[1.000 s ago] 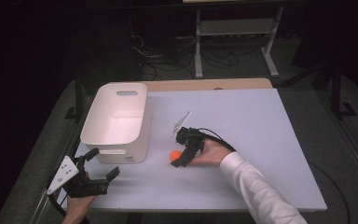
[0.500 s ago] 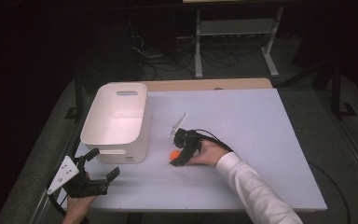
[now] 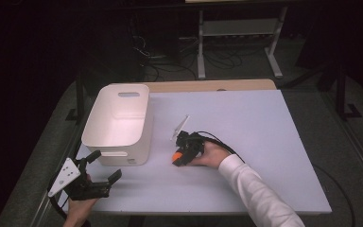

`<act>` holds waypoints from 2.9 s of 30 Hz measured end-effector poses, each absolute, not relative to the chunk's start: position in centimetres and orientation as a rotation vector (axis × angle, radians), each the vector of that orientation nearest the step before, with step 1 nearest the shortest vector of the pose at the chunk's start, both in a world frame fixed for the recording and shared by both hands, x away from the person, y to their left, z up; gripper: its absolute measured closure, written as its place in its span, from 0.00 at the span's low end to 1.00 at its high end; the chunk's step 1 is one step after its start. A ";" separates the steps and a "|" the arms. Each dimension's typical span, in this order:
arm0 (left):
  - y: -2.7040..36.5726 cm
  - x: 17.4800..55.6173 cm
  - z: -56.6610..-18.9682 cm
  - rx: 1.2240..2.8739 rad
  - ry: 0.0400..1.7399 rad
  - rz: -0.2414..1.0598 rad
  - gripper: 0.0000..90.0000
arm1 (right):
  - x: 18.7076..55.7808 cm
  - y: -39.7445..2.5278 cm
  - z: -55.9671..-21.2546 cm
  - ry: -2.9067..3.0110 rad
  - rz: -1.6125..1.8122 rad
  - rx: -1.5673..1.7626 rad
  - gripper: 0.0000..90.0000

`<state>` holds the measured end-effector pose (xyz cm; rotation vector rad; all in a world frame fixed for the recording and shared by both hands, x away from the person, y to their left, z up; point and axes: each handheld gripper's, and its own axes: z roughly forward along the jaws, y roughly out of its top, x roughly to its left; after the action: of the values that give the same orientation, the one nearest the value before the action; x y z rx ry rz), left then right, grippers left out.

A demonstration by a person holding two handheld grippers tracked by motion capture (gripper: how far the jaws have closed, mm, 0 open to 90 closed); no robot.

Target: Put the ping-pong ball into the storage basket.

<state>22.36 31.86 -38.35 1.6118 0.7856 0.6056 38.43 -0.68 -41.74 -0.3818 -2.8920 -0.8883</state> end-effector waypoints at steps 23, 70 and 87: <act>31.9 22.3 -38.4 1.613 0.791 0.603 0.00 | 38.5 -2.6 -36.7 -2.857 -1.030 -0.374 0.55; 31.9 22.4 -38.3 1.618 0.774 0.598 0.00 | 38.8 -0.7 -28.9 -2.975 -1.035 -0.211 0.55; 31.9 22.3 -38.3 1.616 0.779 0.594 0.00 | 39.3 1.0 -26.7 -3.004 -1.039 -0.153 0.55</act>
<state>22.32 31.89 -38.29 1.6160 0.7791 0.5945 39.29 1.02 -26.73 -0.1529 -3.0042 -1.0389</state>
